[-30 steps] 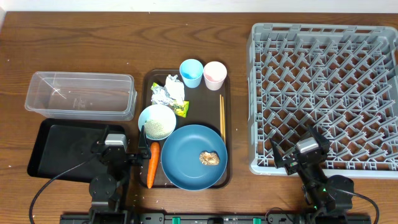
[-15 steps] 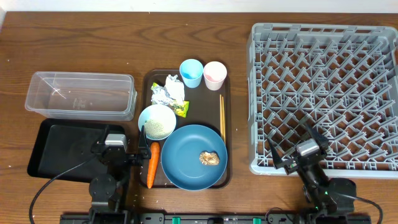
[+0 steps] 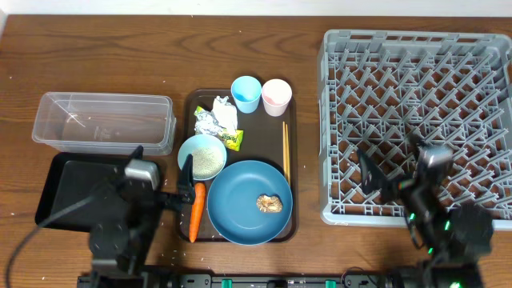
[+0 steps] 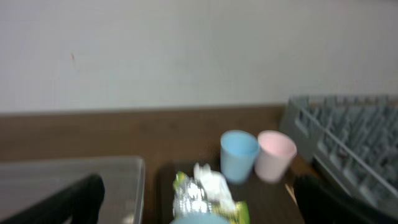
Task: Sort waste into correct bins and load items into the dishwasher rack
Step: 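Reach the left gripper to the blue cup and grasp it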
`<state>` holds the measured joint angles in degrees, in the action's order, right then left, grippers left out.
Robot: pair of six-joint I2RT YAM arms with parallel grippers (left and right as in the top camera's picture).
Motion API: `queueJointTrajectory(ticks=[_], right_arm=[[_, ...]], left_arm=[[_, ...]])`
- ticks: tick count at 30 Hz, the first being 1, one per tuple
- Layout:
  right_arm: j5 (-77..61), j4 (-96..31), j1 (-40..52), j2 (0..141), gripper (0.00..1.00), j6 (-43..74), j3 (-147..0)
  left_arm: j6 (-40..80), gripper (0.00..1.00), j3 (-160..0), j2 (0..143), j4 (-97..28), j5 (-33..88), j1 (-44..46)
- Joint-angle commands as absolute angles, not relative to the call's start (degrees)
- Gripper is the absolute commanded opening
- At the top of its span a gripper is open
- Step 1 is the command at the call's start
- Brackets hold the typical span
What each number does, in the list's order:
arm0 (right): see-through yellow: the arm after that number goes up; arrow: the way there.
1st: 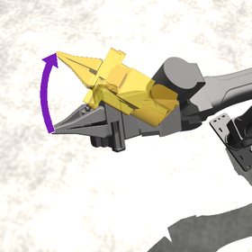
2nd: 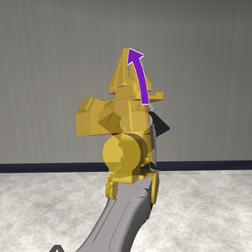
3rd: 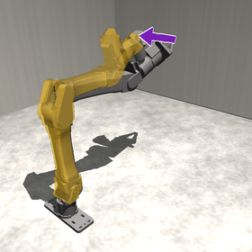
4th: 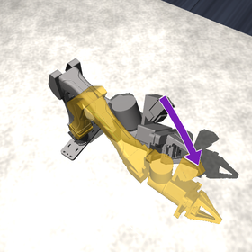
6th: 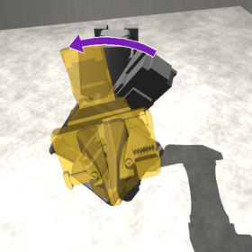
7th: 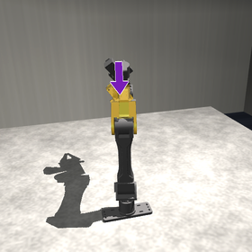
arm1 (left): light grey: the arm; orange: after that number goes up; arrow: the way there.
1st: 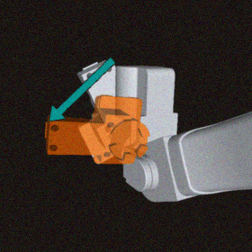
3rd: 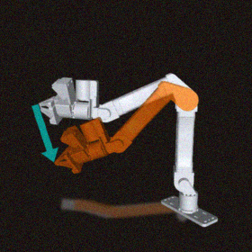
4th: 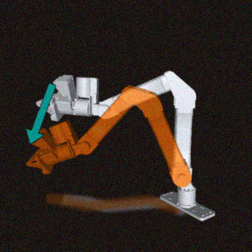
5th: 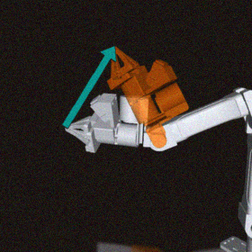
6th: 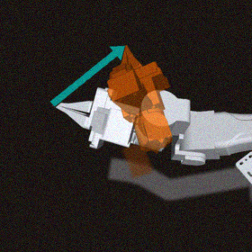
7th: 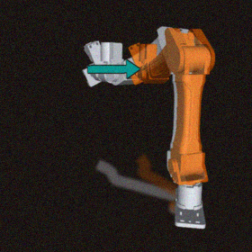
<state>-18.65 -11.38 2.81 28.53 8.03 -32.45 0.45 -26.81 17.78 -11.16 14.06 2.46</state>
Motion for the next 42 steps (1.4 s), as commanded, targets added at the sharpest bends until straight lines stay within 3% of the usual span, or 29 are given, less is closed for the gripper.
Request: queueJointTrajectory(ticks=[1, 5, 12, 21, 30, 42], right_arm=[[-19.6, -18.2, 2.3, 41.6, 0.99, 9.4, -46.2], [-22.9, -31.4, 2.3, 57.3, 0.99, 2.6, -63.0], [-24.8, -46.5, 2.0, 75.1, 0.99, 3.9, -81.2], [-18.7, -51.2, 0.3, 79.0, 0.99, 6.9, -81.8], [-14.1, -55.6, -0.2, 79.2, 0.99, 7.4, -81.7], [-13.7, -58.3, -0.2, 79.2, 0.99, 9.4, -80.8]], left_arm=[[1.6, 0.98, -39.3, 29.1, -15.8, 16.4, 2.6], [2.2, 0.98, -56.8, 45.4, -26.5, 20.7, 2.6], [2.6, 0.98, -81.8, 68.3, -43.9, 32.3, 2.6], [10.6, 0.98, -83.9, 82.5, -39.5, 32.3, 3.2], [9.4, 0.98, -88.2, 97.4, -40.2, 13.3, 9.7], [8.8, 0.98, -88.2, 104.8, -32.7, 8.4, 12.7]])
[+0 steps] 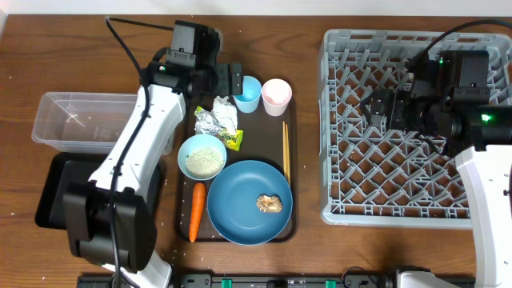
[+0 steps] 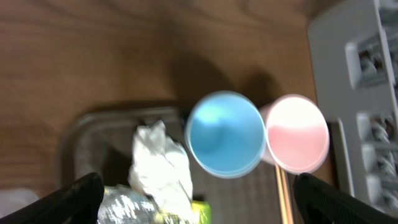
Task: Sort waste into correct bins and load items into the dishwasher rack
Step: 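Reach the left gripper to the blue cup and grasp it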
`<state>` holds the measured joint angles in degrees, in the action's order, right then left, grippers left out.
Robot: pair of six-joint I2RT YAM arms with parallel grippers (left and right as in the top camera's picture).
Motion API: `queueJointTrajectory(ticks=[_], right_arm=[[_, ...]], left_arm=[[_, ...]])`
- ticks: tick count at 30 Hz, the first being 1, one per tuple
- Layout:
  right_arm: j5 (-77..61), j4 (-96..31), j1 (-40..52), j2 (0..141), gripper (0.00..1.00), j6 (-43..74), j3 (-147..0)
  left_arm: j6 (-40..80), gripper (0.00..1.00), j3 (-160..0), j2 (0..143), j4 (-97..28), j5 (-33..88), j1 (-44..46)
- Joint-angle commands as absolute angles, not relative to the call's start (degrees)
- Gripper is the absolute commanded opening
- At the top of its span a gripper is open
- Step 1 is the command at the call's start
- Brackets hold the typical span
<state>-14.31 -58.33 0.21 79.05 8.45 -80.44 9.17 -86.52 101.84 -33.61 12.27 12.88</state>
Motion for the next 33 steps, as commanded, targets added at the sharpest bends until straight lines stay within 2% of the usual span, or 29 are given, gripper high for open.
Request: queueJointTrajectory(ticks=[1, 4, 9, 13, 21, 23, 30, 31, 32, 33], right_arm=[[-13.7, -58.3, -0.2, 79.2, 0.99, 9.4, -80.7], [-13.7, -58.3, -0.2, 79.2, 0.99, 9.4, -80.5], [-13.7, -59.1, 0.0, 79.2, 0.99, 9.4, -80.5], [-13.7, -59.5, 0.1, 79.2, 0.99, 9.4, -80.5], [-13.7, -59.9, 0.1, 79.2, 0.99, 9.4, -80.5], [-13.7, -59.9, 0.1, 79.2, 0.99, 9.4, -80.5], [-13.7, -59.9, 0.1, 79.2, 0.99, 9.4, -80.5], [-13.7, -59.9, 0.1, 79.2, 0.99, 9.4, -80.5], [-13.7, -59.8, 0.1, 79.2, 0.99, 9.4, -80.5], [-13.7, -59.8, 0.1, 79.2, 0.99, 9.4, -80.5]], left_arm=[[8.8, 0.98, -88.2, 105.9, -32.1, 8.5, 12.7], [8.9, 1.0, -88.2, 109.1, -30.7, 8.6, 12.8], [8.8, 0.9, -88.2, 112.7, -30.0, 11.1, 13.5], [8.7, 0.72, -88.2, 115.0, -30.1, 11.1, 13.6], [8.9, 0.29, -88.2, 117.9, -29.4, 11.2, 13.6], [8.9, 0.24, -88.2, 117.9, -29.0, 11.2, 13.6], [8.9, 0.24, -88.2, 118.0, -28.9, 11.1, 13.6], [8.9, 0.11, -88.2, 118.1, -28.9, 11.3, 13.6], [9.0, 0.06, -88.2, 118.1, -29.0, 11.6, 13.6], [9.6, 0.06, -88.2, 118.1, -29.1, 12.1, 13.6]])
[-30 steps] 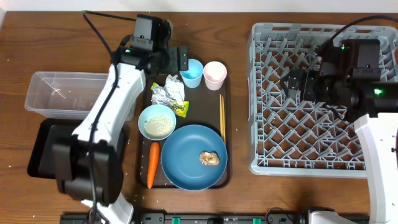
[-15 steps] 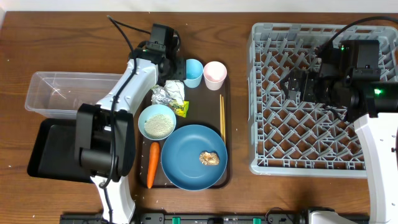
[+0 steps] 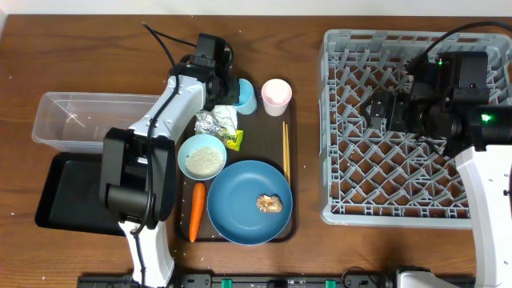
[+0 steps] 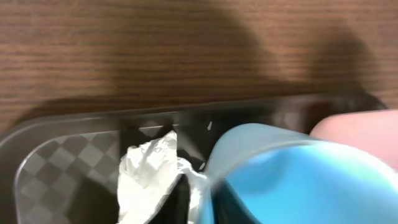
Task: Sort waste into correct bins and load items into the dishwasher rack
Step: 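Reach the left gripper to the blue cup and grasp it, then lift the blue cup and hand it to the right gripper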
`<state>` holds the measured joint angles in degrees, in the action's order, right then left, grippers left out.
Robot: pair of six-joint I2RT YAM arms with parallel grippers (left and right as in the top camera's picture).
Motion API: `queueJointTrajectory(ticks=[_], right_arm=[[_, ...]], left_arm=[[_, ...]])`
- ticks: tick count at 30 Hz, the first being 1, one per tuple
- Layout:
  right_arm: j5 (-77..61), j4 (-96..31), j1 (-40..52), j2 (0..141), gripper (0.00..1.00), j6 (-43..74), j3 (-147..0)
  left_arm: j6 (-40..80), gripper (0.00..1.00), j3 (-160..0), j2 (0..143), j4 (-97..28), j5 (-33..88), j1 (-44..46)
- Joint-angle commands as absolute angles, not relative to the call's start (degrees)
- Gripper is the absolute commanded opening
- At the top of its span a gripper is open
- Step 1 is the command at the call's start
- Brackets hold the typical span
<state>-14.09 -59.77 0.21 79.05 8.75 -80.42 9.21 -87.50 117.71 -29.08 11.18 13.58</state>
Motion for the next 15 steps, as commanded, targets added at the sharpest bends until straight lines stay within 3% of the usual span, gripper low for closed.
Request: queueJointTrajectory(ticks=[1, 15], right_arm=[[-13.7, -59.8, 0.1, 79.2, 0.99, 9.4, -80.5], [-14.1, -58.6, 0.1, 79.2, 0.99, 9.4, -80.5]], left_arm=[[9.8, 0.06, -88.2, 118.1, -29.1, 12.9, 13.6], [9.7, 0.06, -88.4, 98.5, -35.2, 18.2, 13.1]])
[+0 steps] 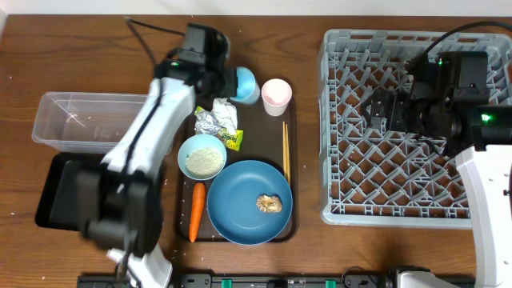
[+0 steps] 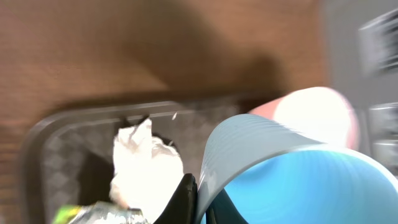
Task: Sort waste into correct bins and load items into the dishwasher rack
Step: 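Lift the blue cup and hand it to the right gripper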
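My left gripper is shut on the rim of the blue cup, one finger inside and one outside. It holds the cup tilted above the far end of the brown tray. In the left wrist view the fingers pinch the blue cup wall, with the pink cup just behind. The pink cup stands on the tray. My right gripper hangs open over the grey dishwasher rack, holding nothing.
The tray also carries a white tissue, crumpled foil, a green packet, a rice bowl, a carrot, chopsticks and a blue plate with a food scrap. A clear bin and a black bin lie to the left.
The blue cup stood on the tray with my left gripper at its rim; now it is tilted and farther back, held in the gripper. The right arm has not moved.
Both arms were low at the near edge, grippers open. Then the left gripper was over the blue and pink cups and the right over the rack. Then the left fingers straddled the blue cup's rim, and now they hold the cup raised.
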`<state>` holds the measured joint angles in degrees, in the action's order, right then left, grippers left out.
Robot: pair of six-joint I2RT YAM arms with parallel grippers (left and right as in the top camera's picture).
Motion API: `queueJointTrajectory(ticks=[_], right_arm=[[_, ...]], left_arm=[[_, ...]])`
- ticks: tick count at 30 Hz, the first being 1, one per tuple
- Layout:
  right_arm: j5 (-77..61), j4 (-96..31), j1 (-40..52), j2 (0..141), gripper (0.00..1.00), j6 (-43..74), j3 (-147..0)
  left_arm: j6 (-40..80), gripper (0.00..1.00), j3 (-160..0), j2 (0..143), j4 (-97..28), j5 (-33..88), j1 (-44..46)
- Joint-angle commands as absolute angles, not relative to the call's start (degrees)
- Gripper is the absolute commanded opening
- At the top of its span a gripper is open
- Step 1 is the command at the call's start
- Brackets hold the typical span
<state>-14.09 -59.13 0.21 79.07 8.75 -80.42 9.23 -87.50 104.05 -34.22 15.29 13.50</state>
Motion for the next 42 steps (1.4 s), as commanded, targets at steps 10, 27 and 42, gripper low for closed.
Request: queueJointTrajectory(ticks=[10, 27, 42], right_arm=[[-43.1, -52.5, 0.1, 79.1, 0.84, -1.9, -80.5], [-81.5, -37.7, 0.9, 79.1, 0.8, -12.0, -80.5], [-73.9, -31.4, 9.9, 79.2, 0.75, -10.3, -80.5]], left_arm=[[7.9, 0.06, -88.4, 93.9, -35.1, 45.6, 13.1], [10.7, 0.06, -88.4, 93.9, -14.4, 88.1, 13.5], [10.7, 0.06, -88.4, 93.9, -14.0, 88.1, 14.1]])
